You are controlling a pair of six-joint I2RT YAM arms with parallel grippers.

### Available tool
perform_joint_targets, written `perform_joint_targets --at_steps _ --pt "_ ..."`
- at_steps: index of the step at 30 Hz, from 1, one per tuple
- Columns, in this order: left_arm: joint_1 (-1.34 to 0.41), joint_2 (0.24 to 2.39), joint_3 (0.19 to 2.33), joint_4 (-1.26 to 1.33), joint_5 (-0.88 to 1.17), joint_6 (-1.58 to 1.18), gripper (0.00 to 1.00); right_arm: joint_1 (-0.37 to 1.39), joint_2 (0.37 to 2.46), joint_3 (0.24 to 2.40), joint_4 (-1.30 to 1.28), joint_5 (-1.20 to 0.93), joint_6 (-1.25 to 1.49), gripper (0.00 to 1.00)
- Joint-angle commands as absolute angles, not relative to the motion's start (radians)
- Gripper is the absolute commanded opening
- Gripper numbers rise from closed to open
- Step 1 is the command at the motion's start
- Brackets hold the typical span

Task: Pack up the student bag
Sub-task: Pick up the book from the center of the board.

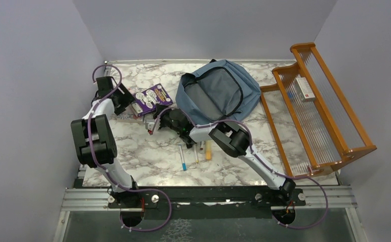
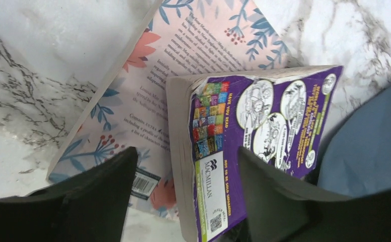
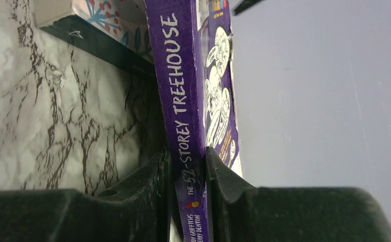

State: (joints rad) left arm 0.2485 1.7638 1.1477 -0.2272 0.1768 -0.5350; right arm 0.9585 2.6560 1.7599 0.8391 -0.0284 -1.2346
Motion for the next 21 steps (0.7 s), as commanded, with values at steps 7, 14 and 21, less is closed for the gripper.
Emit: perform_joint_targets --at_steps 7,14,21 --pt "0.253 1.433 1.15 -0.218 0.255 -0.552 0.99 0.943 2.386 1.576 0.987 -0.103 -1.008 0.01" --pt "0.254 1.324 1.175 -0.168 0.338 -0.509 0.99 0.892 2.202 1.466 0.962 -0.193 -0.599 0.01" --pt "0.255 1.297 1.108 -0.031 0.494 -0.515 0.99 0.816 2.085 1.423 0.887 -0.282 -0.229 0.0"
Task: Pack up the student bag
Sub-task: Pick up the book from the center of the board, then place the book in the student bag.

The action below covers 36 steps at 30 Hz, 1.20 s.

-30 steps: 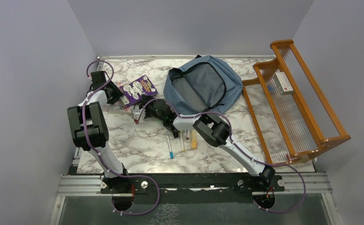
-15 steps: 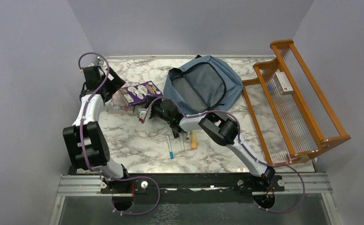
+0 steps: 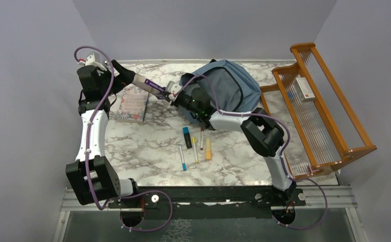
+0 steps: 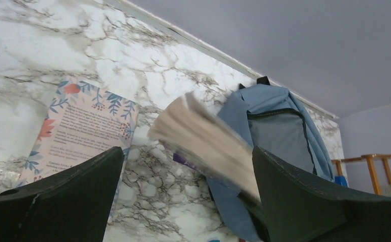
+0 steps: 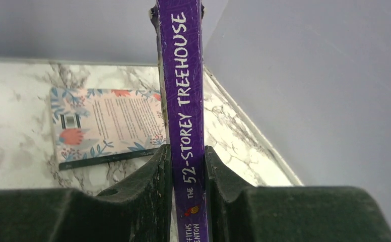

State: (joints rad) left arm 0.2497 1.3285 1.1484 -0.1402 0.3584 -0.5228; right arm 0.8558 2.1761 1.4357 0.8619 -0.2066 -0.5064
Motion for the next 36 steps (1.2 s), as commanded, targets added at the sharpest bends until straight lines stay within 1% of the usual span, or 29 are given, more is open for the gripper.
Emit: perform_joint_targets --at_steps 1,8,13,17,22,26,30,32,36 --pt "0.255 1.293 1.099 -0.013 0.511 -0.519 0.99 0.805 2.07 1.417 0.882 -0.289 -0.174 0.0" --pt "0.255 1.284 1.066 0.101 0.634 -0.554 0.99 0.72 1.979 1.348 0.881 -0.346 0.165 0.0" --pt "0.247 1.281 0.989 0.342 0.812 -0.678 0.99 0.672 1.902 1.298 0.875 -0.356 0.357 0.0" --pt "0.177 1.299 1.006 0.356 0.842 -0.616 0.99 0.623 1.854 1.275 0.854 -0.4 0.556 0.01" --pt "0.105 1.327 1.033 0.356 0.852 -0.577 0.99 0.582 1.777 1.199 0.905 -0.404 0.661 0.0" --pt "0.058 1.333 1.024 0.357 0.844 -0.57 0.99 0.559 1.708 1.138 0.934 -0.335 0.737 0.01" --pt "0.003 1.331 1.015 0.377 0.806 -0.616 0.99 0.55 1.658 1.123 0.95 -0.261 0.795 0.0" --pt "-0.052 1.324 1.008 0.415 0.782 -0.667 0.99 0.543 1.636 1.118 0.97 -0.228 0.826 0.0" --pt "-0.1 1.318 1.011 0.435 0.728 -0.676 0.99 0.52 1.598 1.115 0.99 -0.223 0.893 0.01"
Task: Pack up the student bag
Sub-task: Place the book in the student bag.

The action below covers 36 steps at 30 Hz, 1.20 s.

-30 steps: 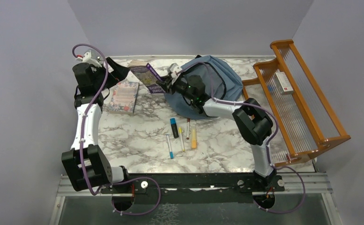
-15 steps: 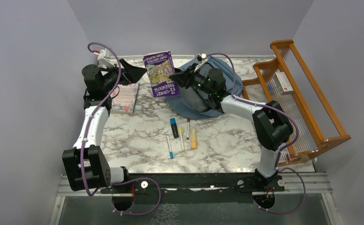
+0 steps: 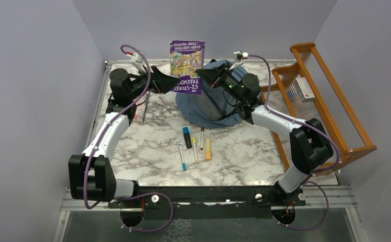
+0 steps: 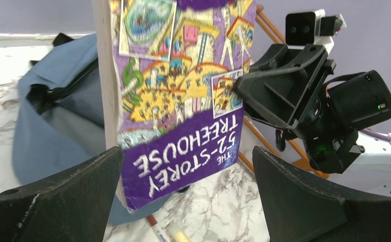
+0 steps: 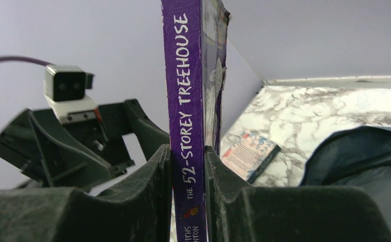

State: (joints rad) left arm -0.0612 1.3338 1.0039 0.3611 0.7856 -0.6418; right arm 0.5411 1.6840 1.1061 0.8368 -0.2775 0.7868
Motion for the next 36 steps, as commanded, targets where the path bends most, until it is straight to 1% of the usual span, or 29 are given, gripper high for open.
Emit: perform_joint_targets --at_steps 1,11,15,19,22,27,33,36 --pt "-0.102 1.321 1.015 0.436 0.73 -0.677 0.99 0.515 1.587 1.111 0.993 -0.226 0.908 0.01" --pt "-0.103 1.354 1.068 0.436 0.795 -0.656 0.99 0.44 1.486 1.033 1.031 -0.399 0.963 0.0" --pt "-0.108 1.367 1.091 0.454 0.828 -0.681 0.99 0.419 1.457 1.003 1.048 -0.398 1.013 0.0" --pt "-0.137 1.352 1.091 0.5 0.824 -0.733 0.99 0.419 1.444 1.003 1.032 -0.329 1.028 0.01" --pt "-0.174 1.32 1.055 0.575 0.764 -0.804 0.99 0.419 1.428 0.99 1.041 -0.227 1.047 0.01" --pt "-0.279 1.302 1.025 0.664 0.651 -0.896 0.99 0.419 1.43 0.979 1.17 -0.111 1.128 0.0" --pt "-0.38 1.304 1.018 0.735 0.519 -0.973 0.99 0.419 1.437 0.986 1.269 0.02 1.217 0.0" --pt "-0.412 1.326 1.021 0.773 0.472 -1.013 0.99 0.419 1.442 1.002 1.301 0.044 1.249 0.0"
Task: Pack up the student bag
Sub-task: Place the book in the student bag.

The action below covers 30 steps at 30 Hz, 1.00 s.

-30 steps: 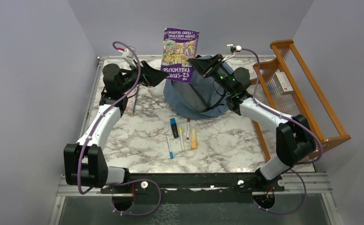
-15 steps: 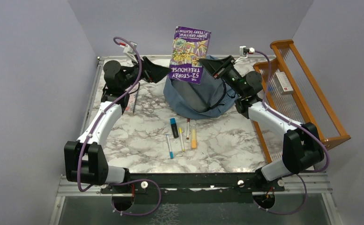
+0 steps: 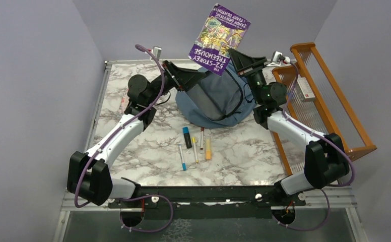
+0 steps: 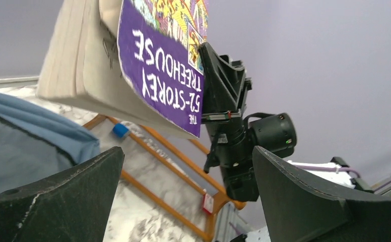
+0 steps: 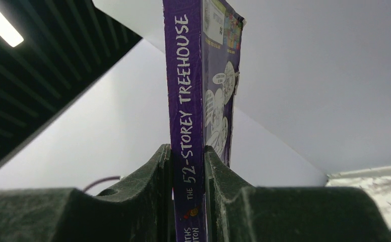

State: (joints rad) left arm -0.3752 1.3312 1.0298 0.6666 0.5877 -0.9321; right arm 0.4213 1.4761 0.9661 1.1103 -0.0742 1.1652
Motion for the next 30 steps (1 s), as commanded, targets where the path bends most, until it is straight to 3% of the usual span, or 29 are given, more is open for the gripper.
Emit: perform_joint_targets --at_steps 1,20,22,27,30 --pt "-0.419 1.337 1.025 0.784 0.465 -1.022 0.99 0.419 1.444 1.011 1.304 0.044 1.256 0.0" --pt "-0.532 1.617 1.195 1.186 0.357 -1.198 0.98 0.419 1.37 0.996 1.262 0.008 1.302 0.0" --pt "-0.532 1.63 1.201 1.207 0.337 -1.21 0.93 0.419 1.36 0.984 1.261 0.007 1.302 0.01" --pt "-0.538 1.676 1.26 1.246 0.338 -1.246 0.7 0.419 1.355 0.967 1.261 0.015 1.303 0.0" --pt "-0.545 1.702 1.291 1.277 0.341 -1.27 0.66 0.419 1.354 0.965 1.257 0.016 1.302 0.01"
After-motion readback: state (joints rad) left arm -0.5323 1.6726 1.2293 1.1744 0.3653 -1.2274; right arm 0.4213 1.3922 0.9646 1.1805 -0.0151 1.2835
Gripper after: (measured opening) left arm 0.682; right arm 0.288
